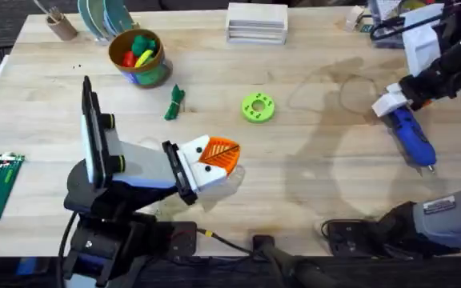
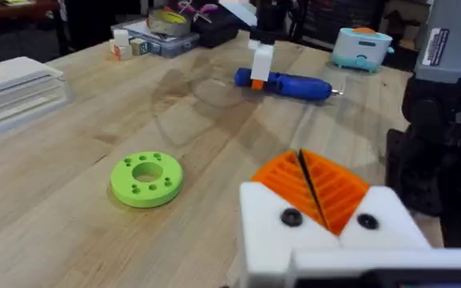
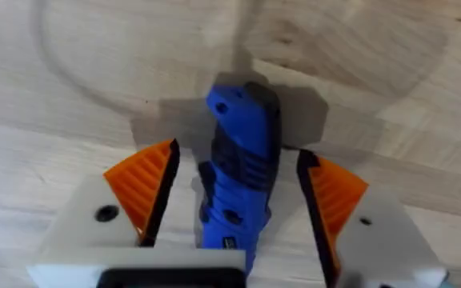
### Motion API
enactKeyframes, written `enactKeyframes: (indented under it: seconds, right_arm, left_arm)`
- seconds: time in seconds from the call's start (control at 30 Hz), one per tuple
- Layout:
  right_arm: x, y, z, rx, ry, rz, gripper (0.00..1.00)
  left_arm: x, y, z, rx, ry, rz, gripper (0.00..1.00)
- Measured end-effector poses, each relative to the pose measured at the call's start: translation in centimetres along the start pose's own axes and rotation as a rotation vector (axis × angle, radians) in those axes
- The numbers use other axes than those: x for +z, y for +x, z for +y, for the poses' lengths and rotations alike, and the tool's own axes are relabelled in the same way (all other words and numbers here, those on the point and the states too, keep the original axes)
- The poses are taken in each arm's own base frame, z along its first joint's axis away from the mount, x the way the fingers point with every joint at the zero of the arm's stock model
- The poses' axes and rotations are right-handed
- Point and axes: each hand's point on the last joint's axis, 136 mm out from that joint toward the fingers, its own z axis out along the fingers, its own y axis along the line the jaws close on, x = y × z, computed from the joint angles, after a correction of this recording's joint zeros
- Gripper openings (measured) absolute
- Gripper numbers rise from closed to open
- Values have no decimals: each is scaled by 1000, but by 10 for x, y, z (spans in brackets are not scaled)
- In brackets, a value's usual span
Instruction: Pick up the gripper from the table and insert it into the empty holder that is missing its gripper. Then pick up a screw, insert it into the mounting hole, and use the screwdriver to tighten it. Finally, clean up the table by picking up the vegetable and placing it into the bucket.
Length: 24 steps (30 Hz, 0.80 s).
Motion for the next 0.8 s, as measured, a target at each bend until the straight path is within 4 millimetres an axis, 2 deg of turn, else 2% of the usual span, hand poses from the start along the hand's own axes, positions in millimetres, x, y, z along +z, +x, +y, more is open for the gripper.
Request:
enactKeyframes:
  seconds: [0.4, 0.47, 0.67, 0.8]
  right_arm:
    - [17, 3, 4, -8, -35, 44, 941]
    - [17, 3, 4, -12, -37, 44, 909]
    - [17, 4, 4, -18, -36, 45, 666]
    - [17, 3, 4, -20, -35, 44, 575]
  left_arm:
    - [0, 0, 0, 0, 0, 0, 16]
    - [0, 0, 0, 0, 0, 0, 16]
    - [0, 0, 0, 0, 0, 0, 16]
    - [0, 0, 0, 0, 0, 0, 16]
